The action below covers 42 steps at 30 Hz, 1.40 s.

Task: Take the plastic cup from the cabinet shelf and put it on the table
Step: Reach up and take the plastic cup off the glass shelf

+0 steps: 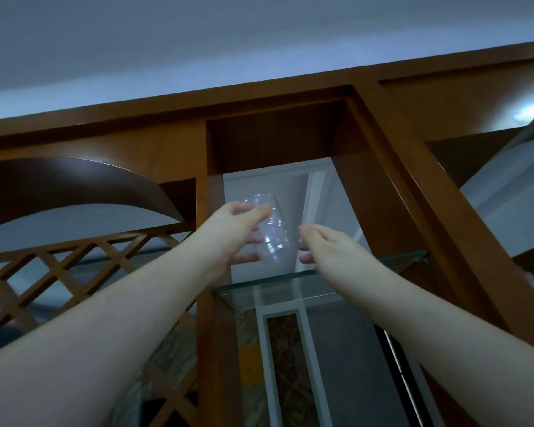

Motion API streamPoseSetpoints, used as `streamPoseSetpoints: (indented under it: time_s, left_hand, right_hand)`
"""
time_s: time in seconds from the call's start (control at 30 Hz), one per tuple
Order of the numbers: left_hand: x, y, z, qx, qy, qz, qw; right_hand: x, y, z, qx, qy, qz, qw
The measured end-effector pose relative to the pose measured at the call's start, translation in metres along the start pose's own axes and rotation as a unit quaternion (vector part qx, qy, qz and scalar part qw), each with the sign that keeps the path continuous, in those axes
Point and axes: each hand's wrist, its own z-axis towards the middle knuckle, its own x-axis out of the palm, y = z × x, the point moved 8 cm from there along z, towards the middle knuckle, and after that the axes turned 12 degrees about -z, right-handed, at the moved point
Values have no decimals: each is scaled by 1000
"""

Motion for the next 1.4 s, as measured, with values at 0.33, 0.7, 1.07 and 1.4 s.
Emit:
streamPoseSetpoints:
  time_s: [0.33, 0.7, 1.07, 1.4]
  left_hand:
    - [-13, -8, -60, 43, 68, -9, 997]
    - [10, 18, -148, 23, 177, -87, 980]
    - [110, 6, -234, -80, 338, -238, 907]
    - [250, -90, -354, -138, 471, -357, 794]
  right_hand:
    - [37, 10, -67, 107, 60, 350, 929]
    - [32, 9, -183, 179, 24, 301, 936]
    - [-67, 18, -300, 267, -51, 260, 926]
    - [-235, 69, -434, 348, -175, 207, 897]
